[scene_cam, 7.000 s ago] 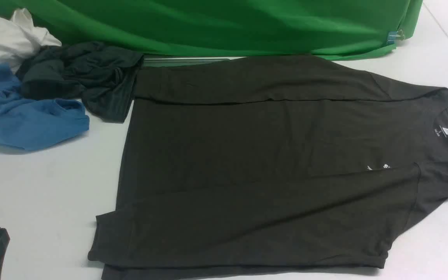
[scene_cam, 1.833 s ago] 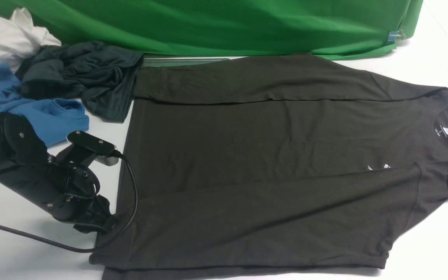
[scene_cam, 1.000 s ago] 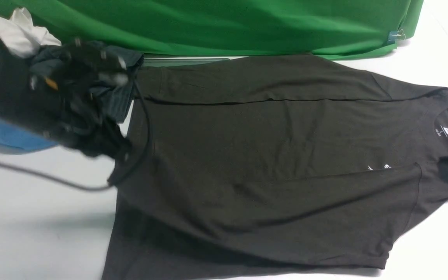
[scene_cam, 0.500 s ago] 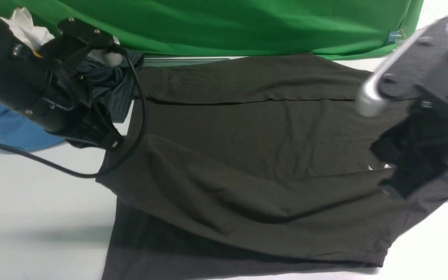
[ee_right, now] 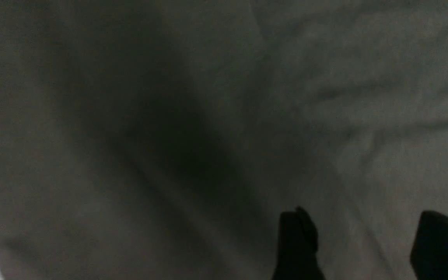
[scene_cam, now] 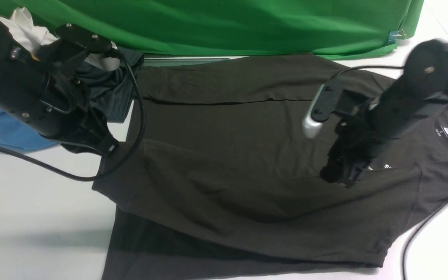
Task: Fold a long-sleeved shirt on a white desktop.
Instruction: 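Fold the left side of the black T-shirt inward over its body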
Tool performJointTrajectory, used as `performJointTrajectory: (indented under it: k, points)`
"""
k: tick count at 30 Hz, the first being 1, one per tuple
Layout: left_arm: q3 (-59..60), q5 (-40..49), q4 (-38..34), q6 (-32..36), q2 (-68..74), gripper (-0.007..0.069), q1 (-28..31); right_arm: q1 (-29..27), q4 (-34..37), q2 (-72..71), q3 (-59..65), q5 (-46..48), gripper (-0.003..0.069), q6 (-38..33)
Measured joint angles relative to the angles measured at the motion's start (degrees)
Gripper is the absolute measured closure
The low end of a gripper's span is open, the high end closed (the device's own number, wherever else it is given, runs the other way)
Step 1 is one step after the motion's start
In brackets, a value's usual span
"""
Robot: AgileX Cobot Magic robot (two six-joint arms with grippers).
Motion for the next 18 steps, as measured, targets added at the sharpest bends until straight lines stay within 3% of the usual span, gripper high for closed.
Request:
performJointTrajectory:
  k: [9,18]
  points:
    - [-0.1,-0.1,0.7,0.0,0.0,0.0594,0.0,0.0,2.8,5.4,-1.3,-2.2,0.0253,-7.5]
    - [-0.1,-1.1,0.7,0.0,0.0,0.0594,-0.1,0.4,5.1,7.9,-1.3,-1.6,0.0338,-9.6]
